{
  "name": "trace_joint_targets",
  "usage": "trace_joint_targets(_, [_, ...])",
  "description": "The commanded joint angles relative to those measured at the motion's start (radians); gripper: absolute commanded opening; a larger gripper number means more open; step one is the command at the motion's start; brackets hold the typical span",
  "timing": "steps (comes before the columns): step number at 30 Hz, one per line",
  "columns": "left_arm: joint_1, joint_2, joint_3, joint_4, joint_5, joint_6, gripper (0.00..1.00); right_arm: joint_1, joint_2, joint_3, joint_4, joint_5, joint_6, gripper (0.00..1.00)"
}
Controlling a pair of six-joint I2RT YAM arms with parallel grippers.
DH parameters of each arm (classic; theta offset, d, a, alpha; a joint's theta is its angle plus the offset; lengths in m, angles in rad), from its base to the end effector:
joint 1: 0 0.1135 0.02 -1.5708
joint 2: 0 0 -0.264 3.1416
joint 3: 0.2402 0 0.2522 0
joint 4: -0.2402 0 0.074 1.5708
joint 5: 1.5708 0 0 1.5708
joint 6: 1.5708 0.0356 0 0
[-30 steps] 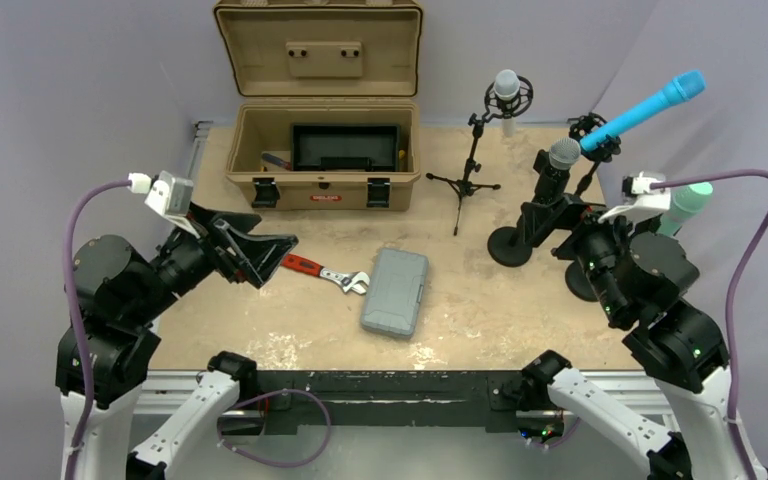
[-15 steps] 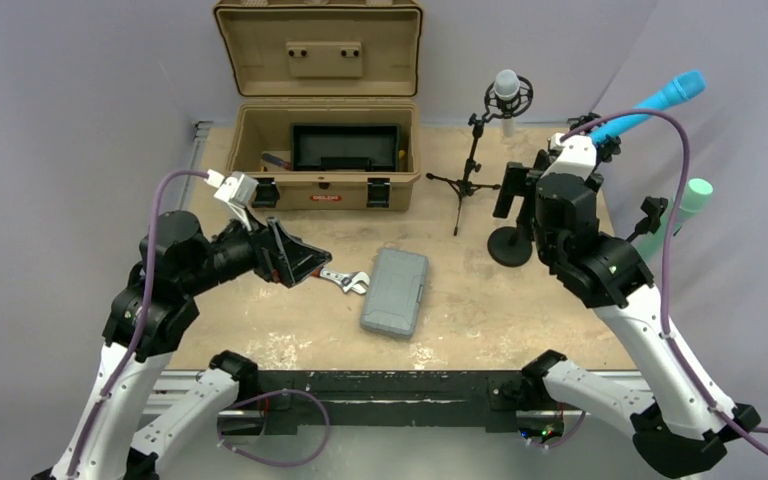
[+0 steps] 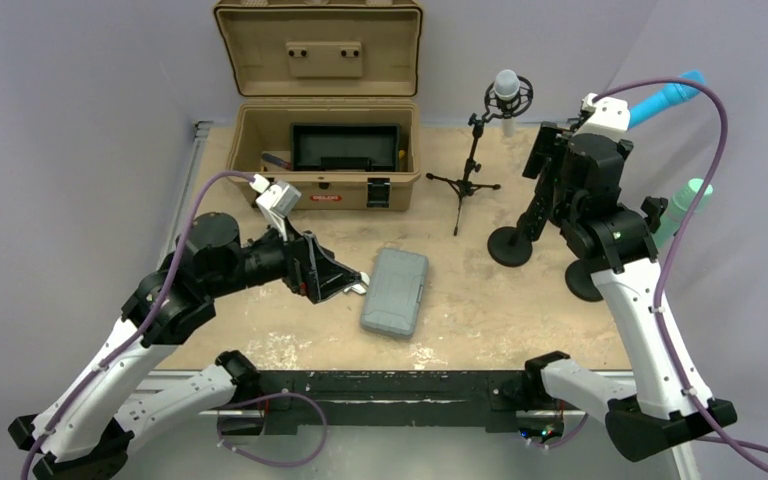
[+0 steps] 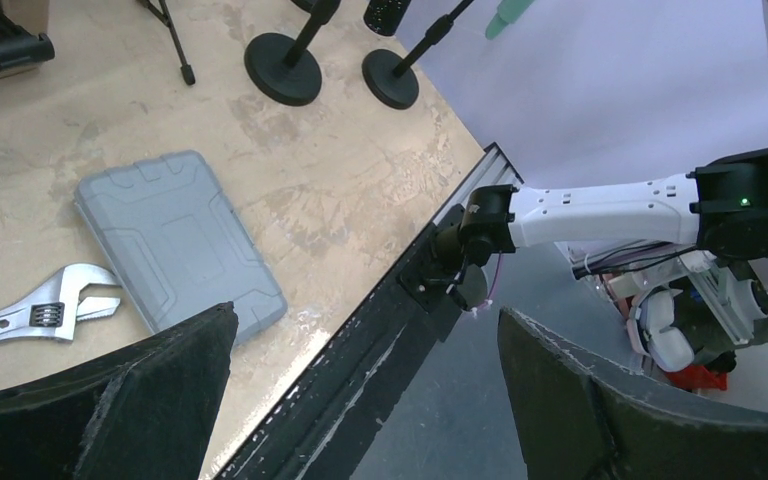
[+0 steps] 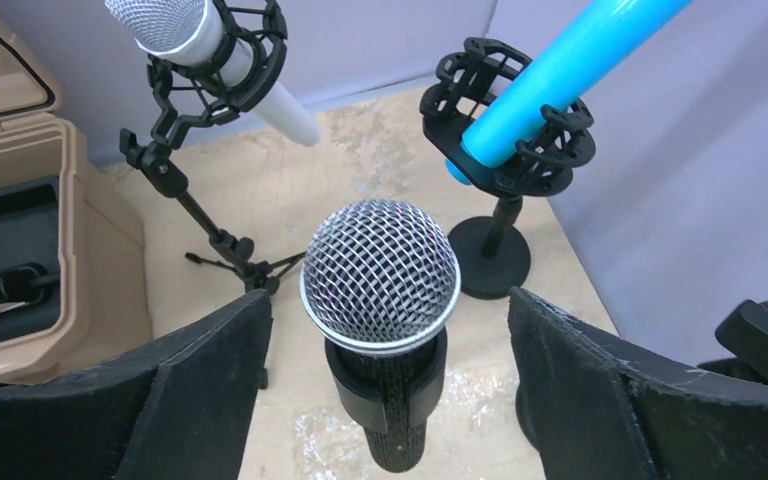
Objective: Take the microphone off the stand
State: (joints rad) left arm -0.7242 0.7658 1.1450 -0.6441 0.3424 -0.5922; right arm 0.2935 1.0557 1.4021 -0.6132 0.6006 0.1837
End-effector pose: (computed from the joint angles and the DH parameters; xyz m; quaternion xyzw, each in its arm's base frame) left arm 0.0961 -0.1009 0.4147 0.1549 0.7742 -0.4732 0.3908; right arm 0.1970 0.0385 0.4556 0.1376 0.7680 -0.0915 0.6188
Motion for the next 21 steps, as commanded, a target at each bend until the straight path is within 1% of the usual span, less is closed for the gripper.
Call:
trace_joint_targets(1, [-0.043, -0.024, -0.016, 0.054, -0.066, -0.025, 1.0, -0.006, 0.018, 0.031, 0.075, 0.014, -0.039, 0.82])
trace_joint_targets(8, [-0.068, -0.069, -0.033, 0.028, -0.108, -0.027, 1.0, -0.005, 0.015, -0.009, 0.114, 0.027, -0.042, 0.71])
trace_joint_targets(14, [-0.073, -0.07, -0.035, 0.031, -0.104, -0.03, 1.0, -0.005, 0.031, -0.027, 0.128, -0.025, -0.036, 0.64])
trace_joint_targets(16, [-0.076, -0.067, -0.038, 0.043, -0.094, -0.031, 1.0, -0.006, 0.03, -0.034, 0.13, -0.057, -0.025, 0.59])
trace_joint_targets(19, [-0.078, -0.058, -0.036, 0.056, -0.083, -0.033, 1.0, -0.004, 0.021, -0.048, 0.142, -0.079, -0.029, 0.55])
trace_joint_targets(21, [-0.08, -0.055, -0.033, 0.063, -0.078, -0.034, 1.0, -0.006, 0.02, -0.052, 0.137, -0.078, -0.046, 0.48])
